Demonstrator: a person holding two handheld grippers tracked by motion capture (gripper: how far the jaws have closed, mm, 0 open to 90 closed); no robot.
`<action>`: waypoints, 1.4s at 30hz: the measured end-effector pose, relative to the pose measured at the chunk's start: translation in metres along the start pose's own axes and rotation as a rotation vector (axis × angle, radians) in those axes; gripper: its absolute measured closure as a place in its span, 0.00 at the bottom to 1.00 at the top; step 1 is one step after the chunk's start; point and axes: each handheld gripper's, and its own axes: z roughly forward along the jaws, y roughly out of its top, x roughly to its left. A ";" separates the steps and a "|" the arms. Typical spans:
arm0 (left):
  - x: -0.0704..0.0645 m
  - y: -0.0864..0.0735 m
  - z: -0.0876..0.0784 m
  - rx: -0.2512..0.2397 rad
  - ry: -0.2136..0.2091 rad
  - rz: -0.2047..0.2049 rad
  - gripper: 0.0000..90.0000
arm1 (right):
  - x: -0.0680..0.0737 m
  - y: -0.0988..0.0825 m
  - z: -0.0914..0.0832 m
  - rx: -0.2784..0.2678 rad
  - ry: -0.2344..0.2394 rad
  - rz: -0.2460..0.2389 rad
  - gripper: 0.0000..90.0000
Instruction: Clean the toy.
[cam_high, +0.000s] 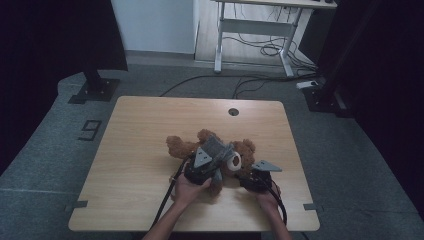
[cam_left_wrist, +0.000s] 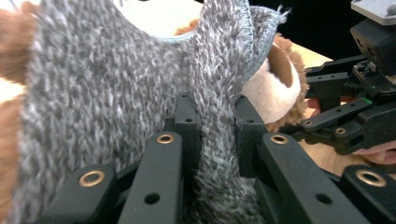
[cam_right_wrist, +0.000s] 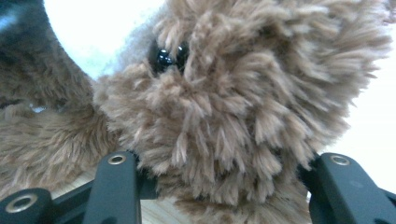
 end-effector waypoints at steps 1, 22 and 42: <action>0.000 0.000 0.000 0.000 0.000 0.000 0.84 | 0.000 0.000 0.000 0.000 0.000 0.000 0.52; 0.088 -0.057 -0.081 0.029 0.238 -0.143 0.84 | -0.001 -0.001 0.000 0.000 0.004 0.008 0.52; 0.032 0.008 -0.076 -0.080 0.081 -0.039 0.84 | -0.002 -0.001 0.001 0.001 0.004 0.013 0.52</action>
